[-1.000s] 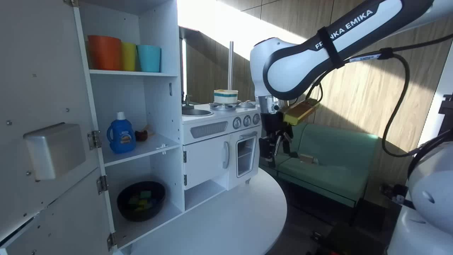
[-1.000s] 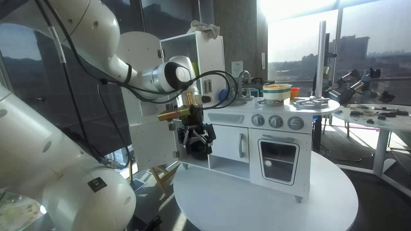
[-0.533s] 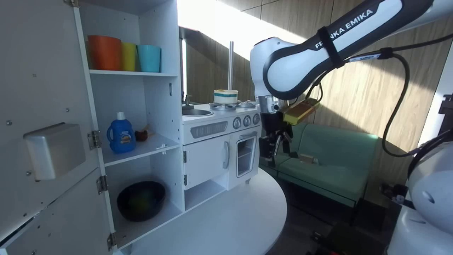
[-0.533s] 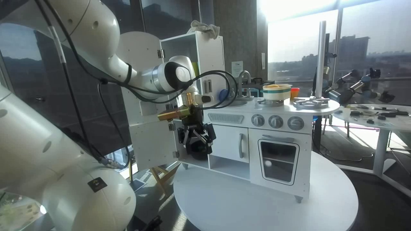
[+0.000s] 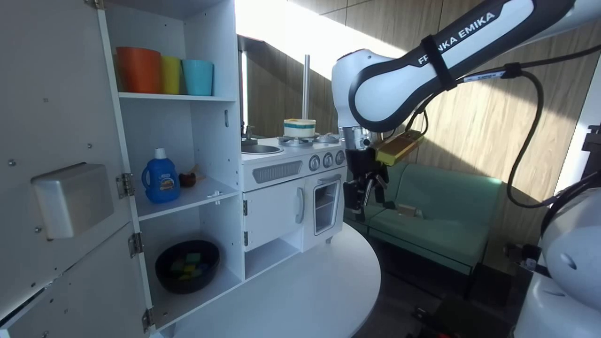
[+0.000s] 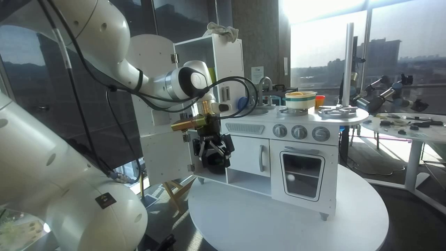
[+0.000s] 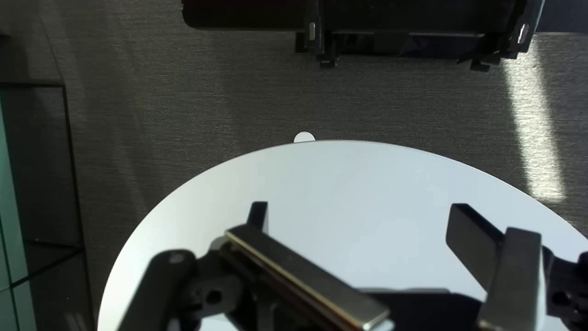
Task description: Pick up the white bowl and pour its contents into the sink
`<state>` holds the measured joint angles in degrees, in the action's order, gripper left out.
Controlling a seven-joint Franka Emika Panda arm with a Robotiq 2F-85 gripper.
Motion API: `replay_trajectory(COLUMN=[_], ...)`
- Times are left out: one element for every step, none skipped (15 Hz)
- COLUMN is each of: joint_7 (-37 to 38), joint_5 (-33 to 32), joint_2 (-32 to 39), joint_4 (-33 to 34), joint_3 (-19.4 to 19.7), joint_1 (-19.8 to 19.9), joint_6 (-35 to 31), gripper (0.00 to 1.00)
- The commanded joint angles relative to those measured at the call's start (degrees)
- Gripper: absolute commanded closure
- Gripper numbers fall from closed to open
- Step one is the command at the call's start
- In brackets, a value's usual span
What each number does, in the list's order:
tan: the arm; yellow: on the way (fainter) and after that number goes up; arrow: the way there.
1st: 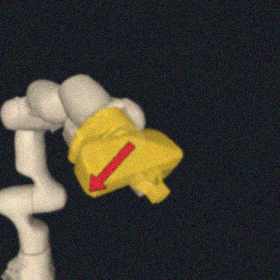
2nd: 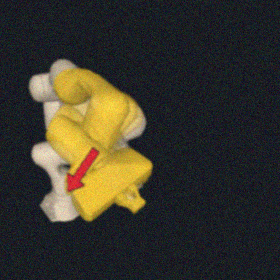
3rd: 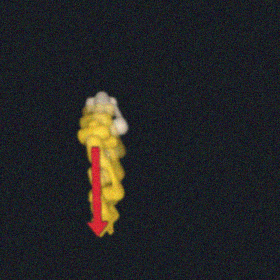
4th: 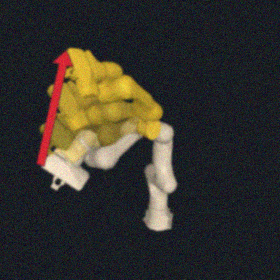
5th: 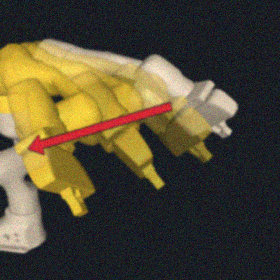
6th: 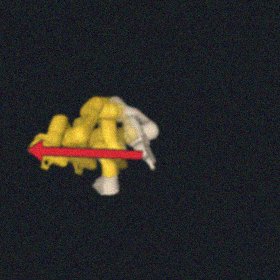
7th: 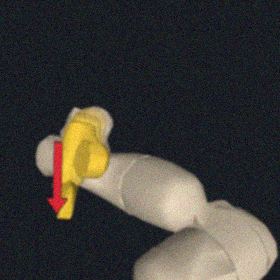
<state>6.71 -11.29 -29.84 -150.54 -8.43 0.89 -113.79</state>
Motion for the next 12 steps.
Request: replay_trajectory(joint_7=[0.4, 0.4, 0.4, 0.4, 0.4, 2.4, 2.8, 4.7, 6.4, 8.4, 10.2, 11.5], joint_5=[-0.5, -0.5, -0.5, -0.5, -0.5, -1.8, -2.0, -3.1, -3.5, -4.5, -5.8, -6.3], joint_2=[0.1, 0.1, 0.1, 0.1, 0.1, 1.8, 2.5, 3.9, 4.8, 6.3, 7.7, 9.4], joint_4=[0.1, 0.1, 0.1, 0.1, 0.1, 1.3, 1.9, 3.6, 4.5, 6.5, 8.4, 11.2], joint_3=[1.0, 1.0, 1.0, 1.0, 1.0, 0.5, 0.8, 1.4, 1.7, 2.1, 2.4, 3.2], joint_1=[-1.0, -1.0, -1.0, -1.0, -1.0, 0.1, 0.6, 2.1, 2.7, 3.8, 4.9, 5.9], joint_6=[0.2, 0.2, 0.2, 0.2, 0.2, 0.8, 1.0, 0.2, 0.6, 0.2, -0.1, 0.1], gripper=[0.0, 0.0, 0.0, 0.0, 0.0, 0.0, 0.0, 0.0, 0.0, 0.0, 0.0, 0.0])
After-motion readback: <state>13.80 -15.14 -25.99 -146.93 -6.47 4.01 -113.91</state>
